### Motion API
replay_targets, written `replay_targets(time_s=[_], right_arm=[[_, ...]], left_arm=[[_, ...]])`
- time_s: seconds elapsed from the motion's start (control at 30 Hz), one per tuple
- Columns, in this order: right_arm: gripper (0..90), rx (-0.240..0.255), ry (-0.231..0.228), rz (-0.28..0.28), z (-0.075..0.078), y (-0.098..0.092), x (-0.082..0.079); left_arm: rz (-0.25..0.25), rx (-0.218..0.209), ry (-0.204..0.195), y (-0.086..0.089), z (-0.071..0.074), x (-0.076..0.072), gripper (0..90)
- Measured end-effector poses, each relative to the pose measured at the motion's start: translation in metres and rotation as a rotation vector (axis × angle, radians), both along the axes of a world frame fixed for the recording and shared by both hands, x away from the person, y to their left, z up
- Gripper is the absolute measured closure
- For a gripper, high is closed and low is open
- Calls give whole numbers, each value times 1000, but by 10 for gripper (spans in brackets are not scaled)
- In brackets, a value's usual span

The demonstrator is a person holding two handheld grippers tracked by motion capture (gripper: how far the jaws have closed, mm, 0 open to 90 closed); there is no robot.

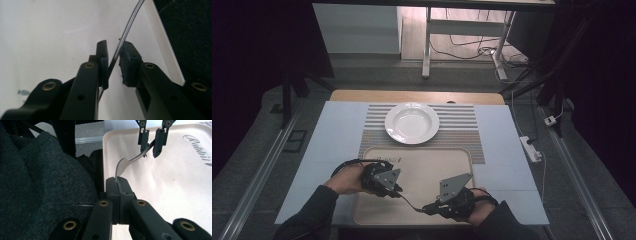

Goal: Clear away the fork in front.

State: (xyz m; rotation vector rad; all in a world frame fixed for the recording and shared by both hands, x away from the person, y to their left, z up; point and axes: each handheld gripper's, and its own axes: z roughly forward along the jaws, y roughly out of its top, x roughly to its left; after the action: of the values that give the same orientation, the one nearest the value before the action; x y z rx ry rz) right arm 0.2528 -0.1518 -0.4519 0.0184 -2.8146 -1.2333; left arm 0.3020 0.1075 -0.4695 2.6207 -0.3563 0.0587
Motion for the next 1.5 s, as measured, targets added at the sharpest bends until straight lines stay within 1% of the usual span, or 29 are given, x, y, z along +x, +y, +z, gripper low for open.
replay_targets(time_s=[0.07,0.13,0.2,0.23,0.27,0.3,0.37,0.4,0.43,0.47,0.53,0.6,0.63,0.67,0.73,0.77,0.8,0.83,0.9,0.97,1.03,1.1,1.13,1.17,1.27,1.33,1.37,1.43,1.5], right_arm=[[888,-7,0,15,-1,0,1],[872,-1,-2,12,-3,-1,0],[839,-6,-4,2,-3,-4,3],[816,-4,-7,-19,-3,-5,4],[806,-4,0,-34,-3,-6,6],[793,-3,18,-40,-4,-8,9],[754,7,27,-67,-5,-10,11],[717,9,33,-80,-4,-11,12],[674,11,31,-97,-4,-12,13],[652,11,23,-114,-4,-13,14],[574,16,17,-135,-3,-15,16],[511,20,1,-174,-2,-17,16],[467,21,-6,-191,-1,-19,16],[442,19,-19,-207,-1,-20,16],[382,21,-38,-238,-1,-23,15],[366,26,-40,-261,-1,-25,15],[350,24,-38,-281,-1,-27,16],[329,16,-34,-301,-1,-29,17],[297,18,-24,-340,-1,-33,18],[245,14,-18,-374,-1,-36,19],[196,11,-7,-406,-1,-40,19],[167,0,-12,-420,-1,-42,18],[152,-16,-26,-421,-1,-43,17],[139,-18,-35,-430,-1,-45,16],[81,-6,-28,-455,-2,-48,14],[44,-8,-43,-488,-2,-50,13],[20,-12,-50,-501,-4,-52,12],[9,-16,-65,-526,-5,-55,10],[0,-8,-70,-556,-5,-59,9]], left_arm=[[-29,20,-3,-2,-1,-2,806],[-62,38,-6,-3,-2,-5,831],[-90,53,7,-4,-3,-7,858],[-93,58,11,-5,-3,-8,870],[-83,61,25,-6,-2,-8,872],[-70,63,36,-7,-2,-8,873],[-45,70,47,-9,1,-9,873],[-23,76,58,-10,2,-9,873],[6,85,75,-11,3,-9,873],[31,89,91,-12,3,-8,873],[62,92,96,-12,4,-7,873],[119,100,108,-10,5,-6,873],[137,105,116,-10,5,-5,872],[173,108,116,-9,6,-5,872],[213,109,129,-7,6,-4,872],[236,107,123,-6,7,-5,872],[261,108,130,-5,8,-5,872],[274,105,132,-4,8,-5,872],[316,99,131,-2,8,-6,871],[346,94,129,0,9,-6,871],[392,89,130,2,8,-6,872],[427,87,138,5,8,-5,871],[472,78,148,7,7,-5,871],[493,78,155,8,6,-5,871],[578,79,169,13,5,-3,871],[631,78,177,17,5,-2,871],[647,77,187,18,4,-2,871],[696,73,203,21,4,-2,871],[740,71,214,22,3,-3,871]])
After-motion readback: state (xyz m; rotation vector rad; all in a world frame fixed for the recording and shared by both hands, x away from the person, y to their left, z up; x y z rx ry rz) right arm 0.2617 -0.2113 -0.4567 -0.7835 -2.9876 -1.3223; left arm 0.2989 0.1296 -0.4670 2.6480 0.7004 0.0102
